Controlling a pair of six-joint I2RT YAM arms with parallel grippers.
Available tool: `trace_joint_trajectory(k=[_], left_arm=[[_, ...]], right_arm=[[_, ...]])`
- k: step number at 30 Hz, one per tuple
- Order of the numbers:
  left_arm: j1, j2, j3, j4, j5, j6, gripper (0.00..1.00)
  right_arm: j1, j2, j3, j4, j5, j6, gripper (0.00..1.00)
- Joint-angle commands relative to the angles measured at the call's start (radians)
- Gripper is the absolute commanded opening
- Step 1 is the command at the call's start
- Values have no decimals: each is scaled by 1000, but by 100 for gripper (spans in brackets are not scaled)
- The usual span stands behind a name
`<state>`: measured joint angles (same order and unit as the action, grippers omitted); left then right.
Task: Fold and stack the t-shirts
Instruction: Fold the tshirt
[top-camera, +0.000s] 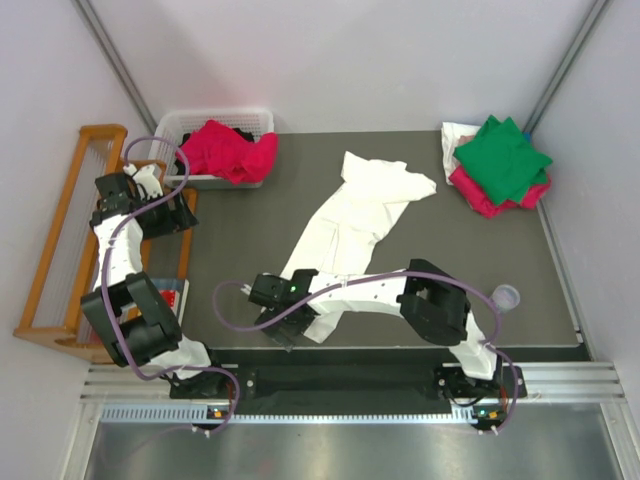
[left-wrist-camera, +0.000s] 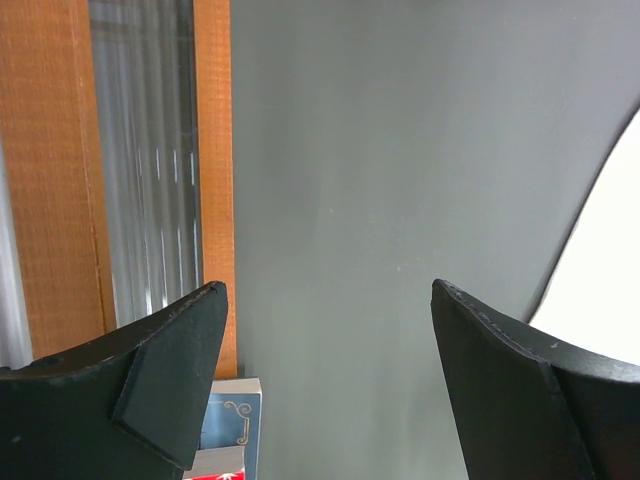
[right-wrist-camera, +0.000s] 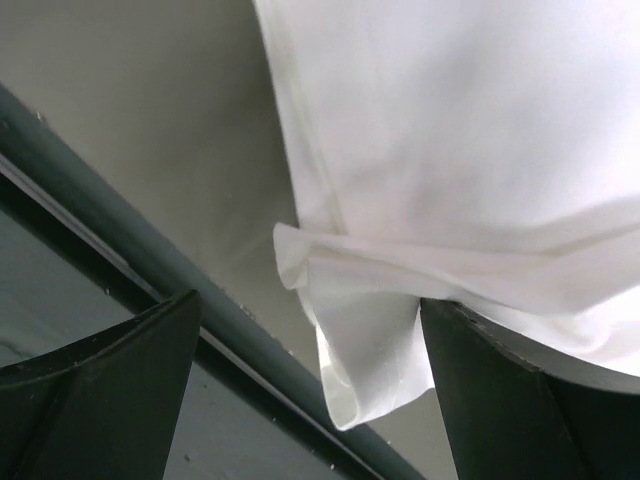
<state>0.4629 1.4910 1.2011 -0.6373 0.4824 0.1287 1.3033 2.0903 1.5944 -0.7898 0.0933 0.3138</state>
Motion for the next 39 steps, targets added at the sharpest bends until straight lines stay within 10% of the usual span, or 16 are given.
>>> trace_joint_trajectory(k=[1, 19, 39], left_arm=[[6, -44, -8, 2, 12, 28, 87], [8, -28, -8, -2, 38, 31, 87], [6, -28, -23, -16, 55, 54, 86]], right_arm=[[-35, 11, 81, -9, 17, -30, 90], [-38, -62, 118, -49, 36, -19, 90], [-67, 10, 61, 32, 52, 1, 65]])
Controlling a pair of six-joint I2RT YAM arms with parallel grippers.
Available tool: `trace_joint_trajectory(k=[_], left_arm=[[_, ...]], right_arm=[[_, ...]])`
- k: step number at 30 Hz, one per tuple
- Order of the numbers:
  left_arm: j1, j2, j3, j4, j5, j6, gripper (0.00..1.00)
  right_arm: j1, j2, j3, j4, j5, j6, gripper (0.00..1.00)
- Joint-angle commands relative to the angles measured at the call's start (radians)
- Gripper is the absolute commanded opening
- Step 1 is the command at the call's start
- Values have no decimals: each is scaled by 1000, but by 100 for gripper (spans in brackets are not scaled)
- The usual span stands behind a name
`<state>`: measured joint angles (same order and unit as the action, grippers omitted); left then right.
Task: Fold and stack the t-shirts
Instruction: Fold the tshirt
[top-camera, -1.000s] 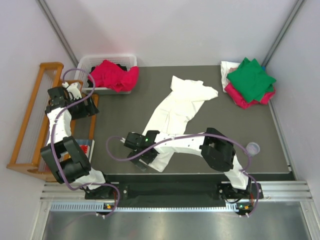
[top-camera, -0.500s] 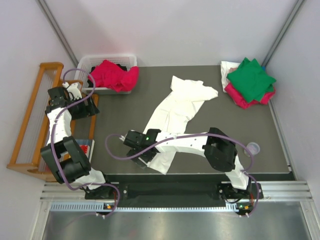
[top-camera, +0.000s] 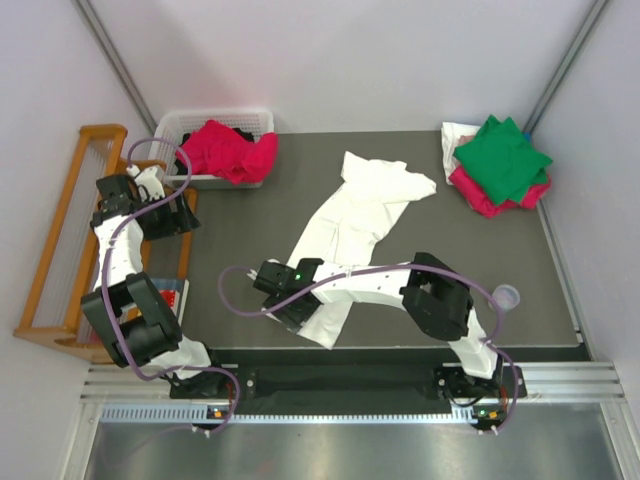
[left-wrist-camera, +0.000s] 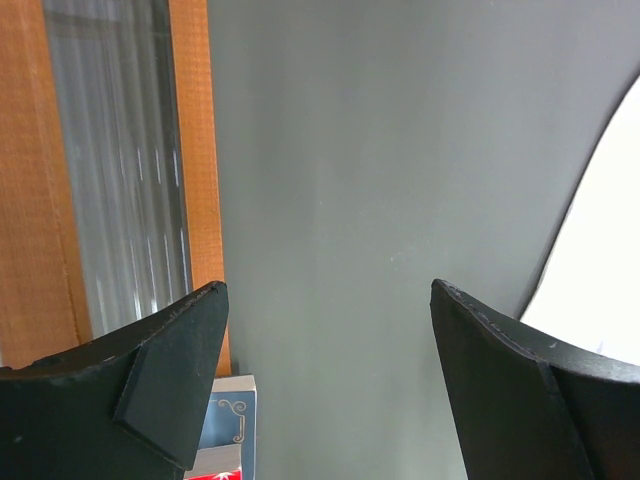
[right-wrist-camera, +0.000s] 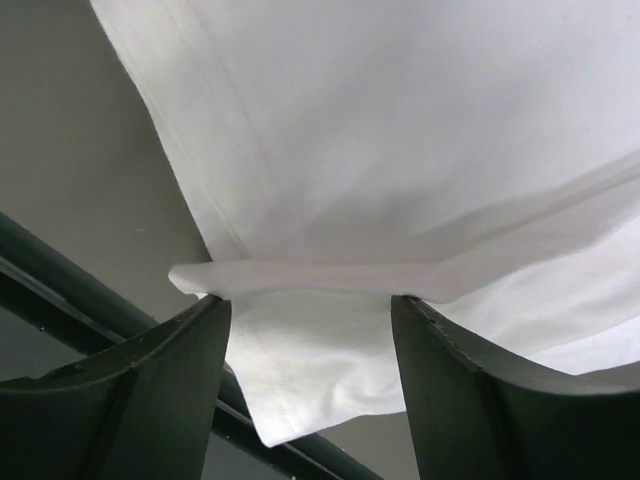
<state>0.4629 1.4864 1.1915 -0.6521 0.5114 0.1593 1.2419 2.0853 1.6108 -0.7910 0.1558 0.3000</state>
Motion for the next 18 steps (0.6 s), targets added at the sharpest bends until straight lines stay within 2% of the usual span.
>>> trace_joint_trajectory(k=[1, 5, 7, 12, 14, 17, 18], left_arm=[[6, -20, -12, -1, 24, 26, 86], [6, -11, -9, -7, 32, 26, 86], [6, -11, -7, -7, 35, 26, 86], [5, -8, -7, -9, 42, 25, 86], [5, -5, -9, -9, 41, 26, 86], [5, -3, -1, -9, 35, 25, 86], [5, -3, 2, -9, 38, 26, 86]], right_arm=[[-6, 18, 53, 32, -13, 11, 65], [-2, 22, 83, 18, -39, 8, 62], [-4, 24, 78, 22, -44, 11, 56], [-4, 44, 86, 44, -56, 13, 29], [-4, 55, 112, 41, -62, 10, 25], [2, 65, 145, 32, -76, 1, 29], [5, 65, 153, 29, -75, -5, 46]])
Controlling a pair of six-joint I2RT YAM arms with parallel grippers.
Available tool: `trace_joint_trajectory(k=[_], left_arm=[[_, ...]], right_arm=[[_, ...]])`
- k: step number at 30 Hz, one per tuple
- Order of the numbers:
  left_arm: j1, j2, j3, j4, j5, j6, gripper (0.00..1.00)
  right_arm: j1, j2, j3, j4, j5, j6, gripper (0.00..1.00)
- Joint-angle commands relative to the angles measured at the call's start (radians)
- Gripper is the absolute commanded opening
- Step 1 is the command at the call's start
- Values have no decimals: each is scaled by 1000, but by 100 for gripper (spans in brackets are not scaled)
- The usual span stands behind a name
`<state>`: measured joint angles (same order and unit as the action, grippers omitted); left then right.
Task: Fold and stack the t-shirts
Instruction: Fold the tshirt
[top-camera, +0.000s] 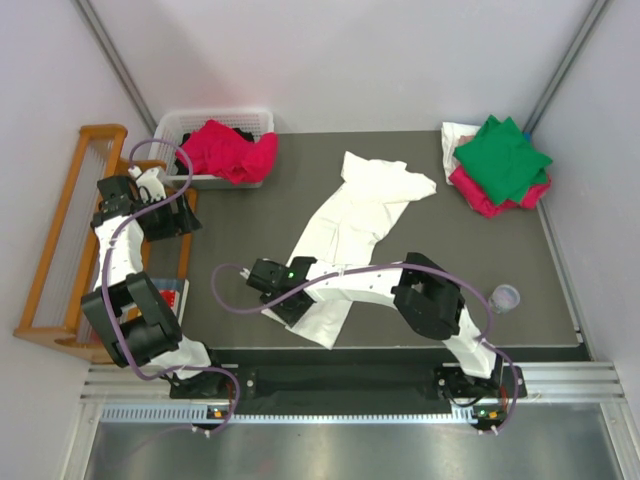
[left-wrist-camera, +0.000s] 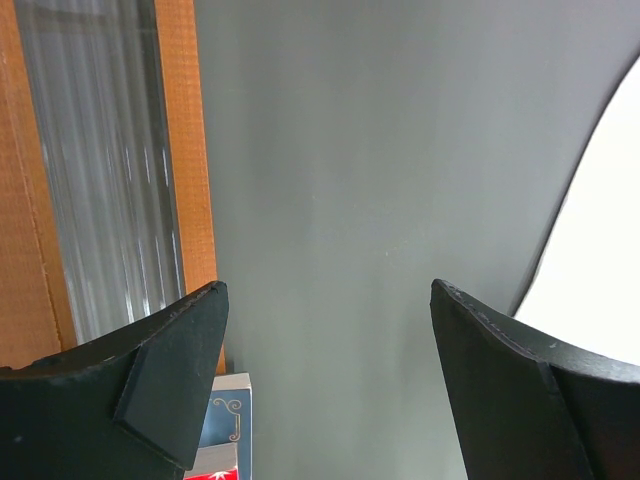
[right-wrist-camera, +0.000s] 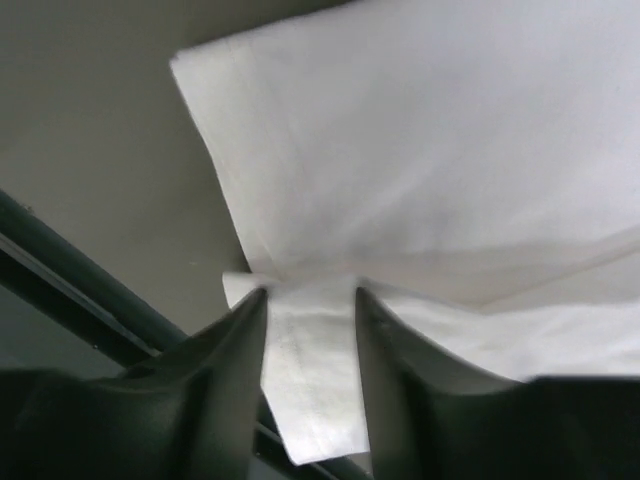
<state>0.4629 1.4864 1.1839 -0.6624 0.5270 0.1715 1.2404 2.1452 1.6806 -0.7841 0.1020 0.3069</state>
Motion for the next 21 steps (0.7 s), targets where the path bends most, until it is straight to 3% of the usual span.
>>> trace_joint_trajectory(k=[1, 3, 7, 15, 21], left_arm=[[6, -5, 13, 1, 25, 14, 86], [5, -5, 16, 1, 31, 13, 87], [3, -2, 10, -3, 34, 14, 86], [5, -11, 20, 6, 15, 8, 87], [5, -5, 77, 49, -25, -50, 88]], right_arm=[[11, 4, 87, 20, -16, -20, 53], [17, -1, 90, 17, -2, -23, 71], [19, -48, 65, 9, 74, -25, 81], [39, -185, -140, 45, 59, -9, 79], [77, -188, -226, 71, 94, -26, 82]])
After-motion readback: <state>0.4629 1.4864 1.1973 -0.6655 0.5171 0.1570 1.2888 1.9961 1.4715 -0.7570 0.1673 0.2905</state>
